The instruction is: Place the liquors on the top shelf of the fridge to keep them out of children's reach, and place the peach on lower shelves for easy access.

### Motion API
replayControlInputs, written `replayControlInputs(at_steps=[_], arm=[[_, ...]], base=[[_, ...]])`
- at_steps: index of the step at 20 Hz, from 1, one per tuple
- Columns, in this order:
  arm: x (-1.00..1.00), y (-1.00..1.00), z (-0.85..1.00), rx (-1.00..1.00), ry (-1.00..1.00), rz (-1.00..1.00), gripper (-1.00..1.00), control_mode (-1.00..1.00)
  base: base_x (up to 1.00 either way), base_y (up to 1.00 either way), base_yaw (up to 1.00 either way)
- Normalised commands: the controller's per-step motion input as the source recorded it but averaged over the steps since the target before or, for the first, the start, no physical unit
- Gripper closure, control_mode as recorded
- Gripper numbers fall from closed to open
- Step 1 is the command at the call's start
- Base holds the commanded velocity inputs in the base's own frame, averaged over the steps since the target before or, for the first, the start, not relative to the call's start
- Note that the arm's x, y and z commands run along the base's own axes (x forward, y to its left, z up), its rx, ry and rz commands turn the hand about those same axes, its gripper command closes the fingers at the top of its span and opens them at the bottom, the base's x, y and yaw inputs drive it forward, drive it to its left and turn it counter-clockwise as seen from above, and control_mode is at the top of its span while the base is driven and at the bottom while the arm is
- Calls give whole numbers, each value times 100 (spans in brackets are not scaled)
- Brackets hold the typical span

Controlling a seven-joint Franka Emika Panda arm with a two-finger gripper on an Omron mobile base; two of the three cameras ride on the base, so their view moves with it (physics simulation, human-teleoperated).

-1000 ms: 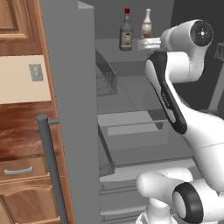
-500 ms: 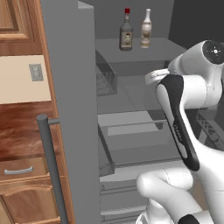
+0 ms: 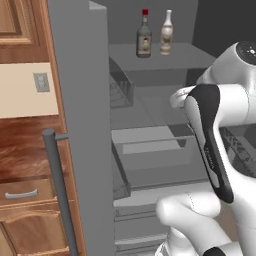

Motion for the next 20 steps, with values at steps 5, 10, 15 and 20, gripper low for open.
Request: replayControlInputs(at_steps=[5,10,15,20], arm=[[0,0,0,0,0,0,-100,100],[0,0,0,0,0,0,-100,100],[0,0,0,0,0,0,-100,100],[0,0,0,0,0,0,-100,100]], base=[[-74,0,26],[-91,4,49],[-52,52,61],[2,97,63]])
